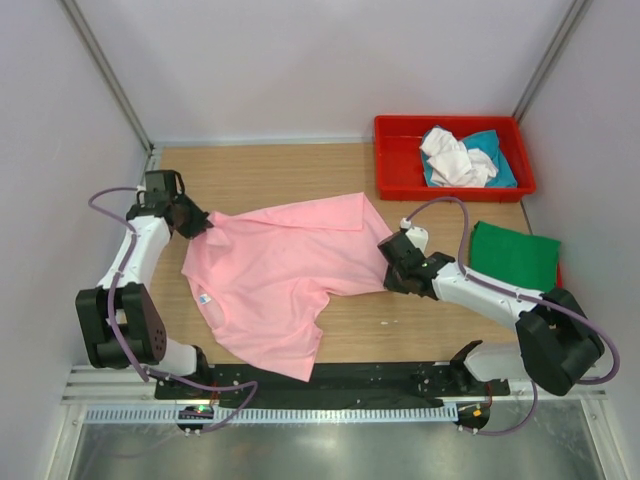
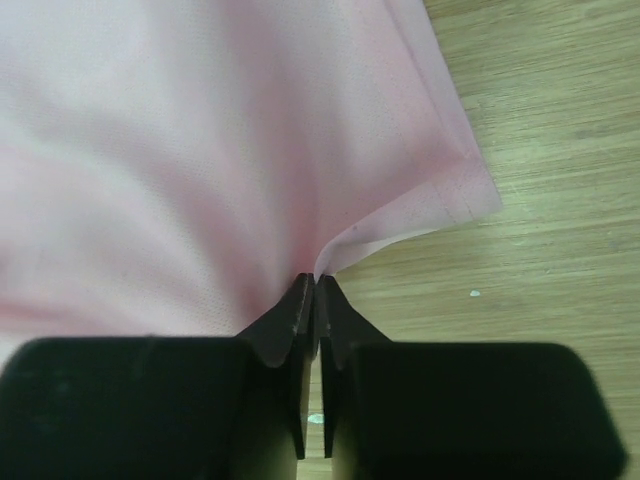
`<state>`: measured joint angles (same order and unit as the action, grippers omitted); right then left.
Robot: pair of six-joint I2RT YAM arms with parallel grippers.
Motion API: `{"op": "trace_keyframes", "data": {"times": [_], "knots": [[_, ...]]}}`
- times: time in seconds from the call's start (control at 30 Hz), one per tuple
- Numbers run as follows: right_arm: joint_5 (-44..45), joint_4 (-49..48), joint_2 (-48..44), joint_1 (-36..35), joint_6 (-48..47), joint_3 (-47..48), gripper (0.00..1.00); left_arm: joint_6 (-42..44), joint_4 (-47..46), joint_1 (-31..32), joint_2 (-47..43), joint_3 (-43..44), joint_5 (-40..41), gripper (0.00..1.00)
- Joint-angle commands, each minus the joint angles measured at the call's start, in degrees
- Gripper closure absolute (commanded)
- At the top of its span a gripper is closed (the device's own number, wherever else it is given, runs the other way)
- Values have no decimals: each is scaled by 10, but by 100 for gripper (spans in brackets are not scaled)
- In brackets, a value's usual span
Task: Fold and stack the t-shirts
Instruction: Flatten the tshirt out
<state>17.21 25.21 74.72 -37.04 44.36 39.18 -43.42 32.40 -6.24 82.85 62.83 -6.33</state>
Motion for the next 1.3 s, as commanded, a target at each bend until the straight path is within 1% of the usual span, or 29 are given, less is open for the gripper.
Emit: {"op": "trace_keyframes", "data": {"times": [0.0, 0.07, 0.1, 0.17, 0.27, 0.3, 0.37, 0.4, 0.43, 0.47, 0.67, 0.73, 0.8, 0.87, 0.9, 0.93, 1.0, 1.03, 1.1, 1.17, 1.27], "knots": [[7, 1, -12, -3, -1, 19, 85, 23, 7, -4, -3, 12, -14, 100], [19, 19, -12, -3, -21, 48, 81, 26, 8, -4, -4, 5, -15, 100], [29, 39, -12, -3, -26, 58, 75, 27, 8, -4, -6, 3, -16, 100], [34, 53, -17, -4, -47, 84, 69, 33, 13, -5, -5, 2, -19, 100], [39, 63, -22, -3, -65, 114, 56, 34, 20, -4, -4, 1, -24, 100], [36, 63, -24, -3, -74, 120, 47, 33, 21, -4, -5, -1, -25, 100], [30, 61, -20, -3, -83, 144, 34, 27, 25, -4, -8, -6, -28, 100], [27, 57, -18, -3, -90, 154, 15, 26, 25, -4, -14, -9, -32, 100], [27, 57, -14, -4, -94, 177, 6, 25, 25, -4, -17, -18, -31, 100], [27, 56, -4, -4, -97, 190, 1, 24, 26, -4, -21, -22, -29, 100], [47, 13, 42, -3, -129, 273, 0, 18, 32, -4, -48, -46, -22, 100], [55, -21, 67, -3, -130, 287, 0, 13, 32, -4, -61, -52, -21, 100], [43, -72, 88, -2, -133, 286, 0, 11, 28, -4, -72, -64, -18, 100], [26, -87, 132, 4, -130, 302, 1, 8, 22, -4, -85, -71, -13, 100], [20, -88, 149, 6, -125, 312, 3, 8, 22, -4, -88, -77, -13, 100], [17, -86, 187, 6, -125, 333, 4, 9, 21, -4, -92, -81, -13, 100], [28, -77, 221, 7, -124, 353, 7, 10, 21, -4, -101, -87, -12, 100], [42, -76, 256, 10, -123, 365, 8, 11, 21, -4, -102, -89, -14, 100], [38, -69, 284, 19, -114, 375, 11, 11, 21, -4, -104, -90, -19, 99], [30, -89, 302, 34, -101, 363, 14, 11, 21, -3, -103, -94, -29, 99], [7, -147, 306, 50, -84, 330, 21, 11, 16, -4, -105, -100, -39, 100]]}}
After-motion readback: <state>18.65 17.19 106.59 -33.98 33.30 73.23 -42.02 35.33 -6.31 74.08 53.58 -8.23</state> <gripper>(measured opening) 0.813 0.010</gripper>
